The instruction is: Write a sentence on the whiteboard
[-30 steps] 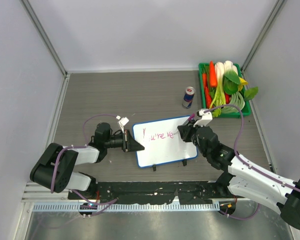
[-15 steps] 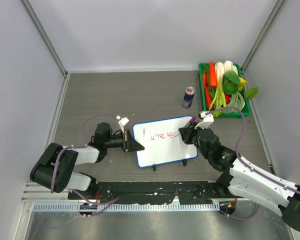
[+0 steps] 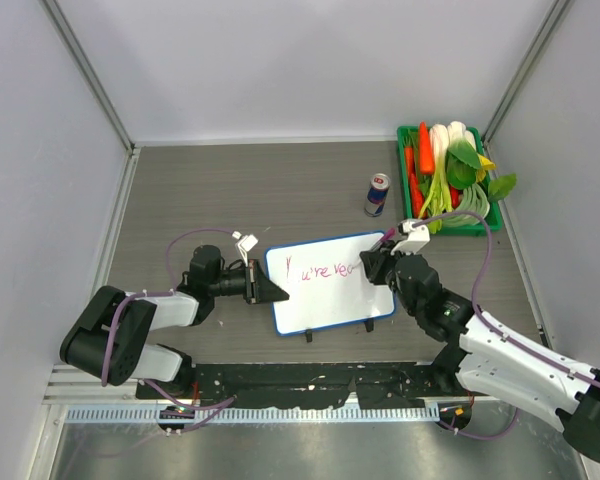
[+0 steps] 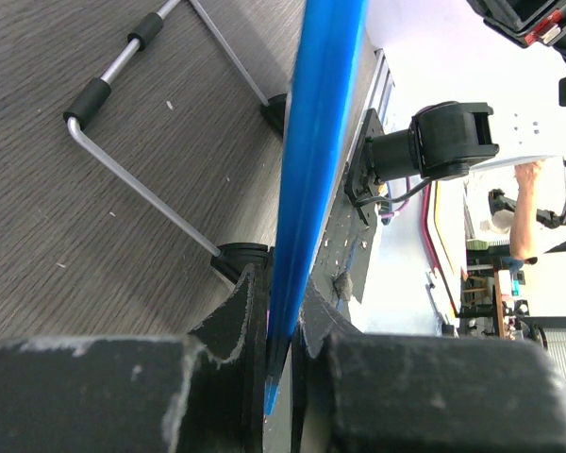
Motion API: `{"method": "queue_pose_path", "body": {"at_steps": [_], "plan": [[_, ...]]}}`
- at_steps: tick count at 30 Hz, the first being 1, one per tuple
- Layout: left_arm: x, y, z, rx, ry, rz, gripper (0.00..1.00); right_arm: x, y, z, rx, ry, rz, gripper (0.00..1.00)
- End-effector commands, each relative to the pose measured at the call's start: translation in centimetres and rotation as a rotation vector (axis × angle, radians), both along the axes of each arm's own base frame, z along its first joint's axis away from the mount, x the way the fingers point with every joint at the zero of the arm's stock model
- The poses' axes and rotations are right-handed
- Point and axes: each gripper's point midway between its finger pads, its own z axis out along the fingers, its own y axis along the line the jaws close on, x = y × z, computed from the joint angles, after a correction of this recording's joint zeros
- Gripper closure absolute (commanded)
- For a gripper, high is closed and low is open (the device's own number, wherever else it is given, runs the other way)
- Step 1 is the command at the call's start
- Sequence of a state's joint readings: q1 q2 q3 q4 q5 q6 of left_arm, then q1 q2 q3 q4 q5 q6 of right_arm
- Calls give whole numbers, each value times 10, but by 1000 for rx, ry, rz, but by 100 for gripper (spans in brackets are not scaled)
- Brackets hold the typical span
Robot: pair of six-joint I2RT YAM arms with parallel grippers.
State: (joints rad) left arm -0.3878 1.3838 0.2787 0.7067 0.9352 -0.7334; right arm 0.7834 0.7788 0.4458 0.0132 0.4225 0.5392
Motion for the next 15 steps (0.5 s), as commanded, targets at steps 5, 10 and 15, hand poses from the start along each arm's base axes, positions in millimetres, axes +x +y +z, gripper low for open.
{"method": "queue_pose_path", "body": {"at_steps": [5, 10, 15], "plan": [[8, 7, -24, 85, 72, 85, 100, 14, -4, 53, 41, -113, -57, 99], [7, 7, -25, 84, 74, 82, 100, 20, -5, 51, 28, -111, -85, 98], [7, 7, -24, 84, 72, 82, 100, 22, -4, 52, 40, -118, -94, 99]]}}
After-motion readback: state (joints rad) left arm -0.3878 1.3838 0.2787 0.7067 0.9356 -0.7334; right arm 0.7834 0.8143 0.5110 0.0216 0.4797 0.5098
